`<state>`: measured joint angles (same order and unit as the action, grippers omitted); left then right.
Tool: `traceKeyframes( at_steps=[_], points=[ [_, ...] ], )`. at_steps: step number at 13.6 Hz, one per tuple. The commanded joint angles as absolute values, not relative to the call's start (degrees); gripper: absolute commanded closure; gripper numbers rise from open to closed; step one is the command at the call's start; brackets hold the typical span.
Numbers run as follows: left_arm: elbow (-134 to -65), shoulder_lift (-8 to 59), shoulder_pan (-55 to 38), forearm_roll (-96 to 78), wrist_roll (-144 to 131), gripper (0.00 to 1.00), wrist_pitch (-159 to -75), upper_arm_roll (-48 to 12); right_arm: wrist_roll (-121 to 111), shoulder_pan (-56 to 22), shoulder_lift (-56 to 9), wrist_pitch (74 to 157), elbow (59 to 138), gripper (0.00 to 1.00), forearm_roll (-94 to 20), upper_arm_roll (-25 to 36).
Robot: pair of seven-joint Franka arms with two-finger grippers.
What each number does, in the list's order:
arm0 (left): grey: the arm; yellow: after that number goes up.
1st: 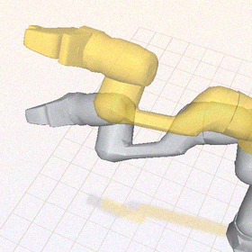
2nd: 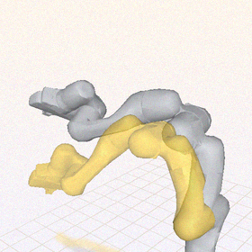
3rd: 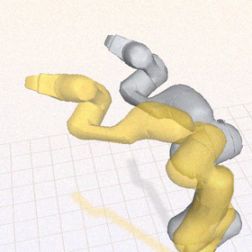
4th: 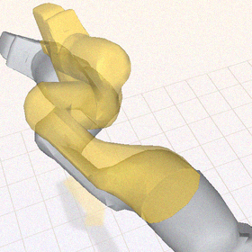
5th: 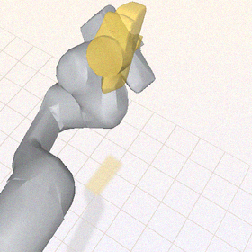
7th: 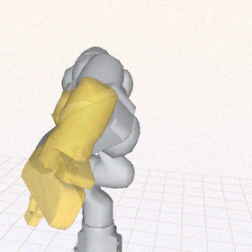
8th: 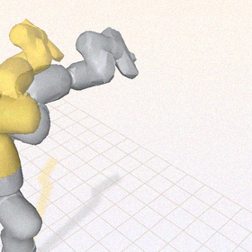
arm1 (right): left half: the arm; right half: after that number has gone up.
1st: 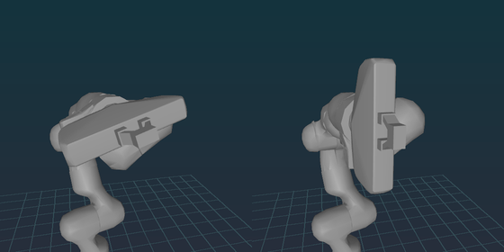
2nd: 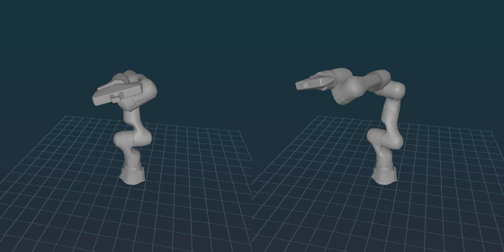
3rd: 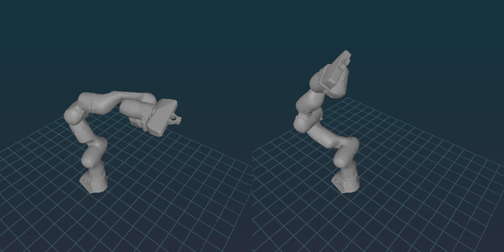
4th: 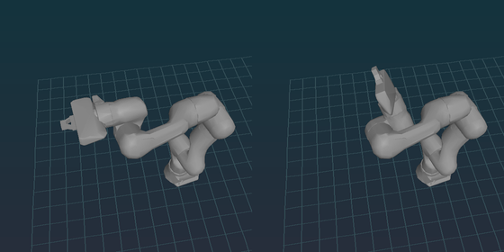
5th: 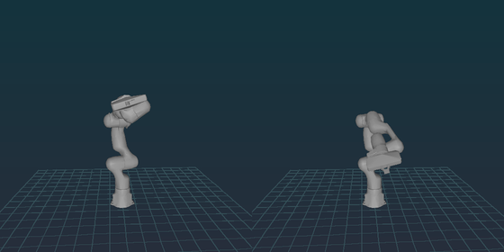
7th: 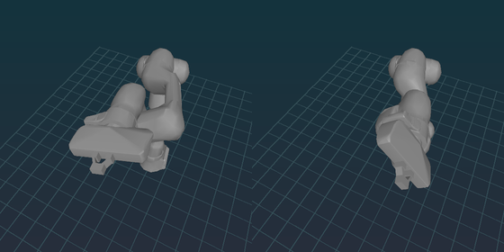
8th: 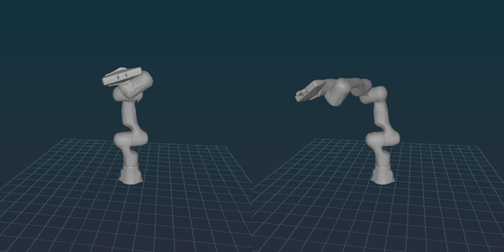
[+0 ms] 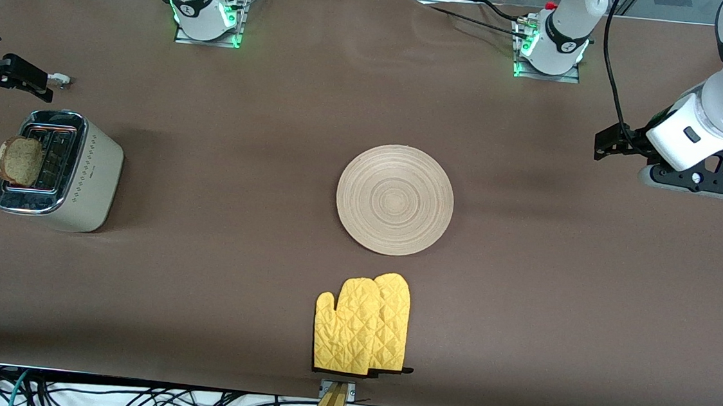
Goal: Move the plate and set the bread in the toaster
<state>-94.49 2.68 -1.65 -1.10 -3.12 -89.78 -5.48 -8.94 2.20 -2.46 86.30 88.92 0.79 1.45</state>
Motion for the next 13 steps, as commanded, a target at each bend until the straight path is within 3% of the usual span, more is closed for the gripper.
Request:
traceKeyframes(
  at_steps=[1,13],
  points=[
    [-94.0,2.5,-1.5,-1.9,-2.3,0.0,-89.0,-5.5,-8.9,2.9,-1.9,86.0,89.2,0.0,0.4,0.9],
    [-94.0,2.5,-1.5,-1.8,-2.3,0.0,-88.9,-5.5,-9.4,2.9,-3.7,85.8,87.7,0.0,0.8,0.9]
  ],
)
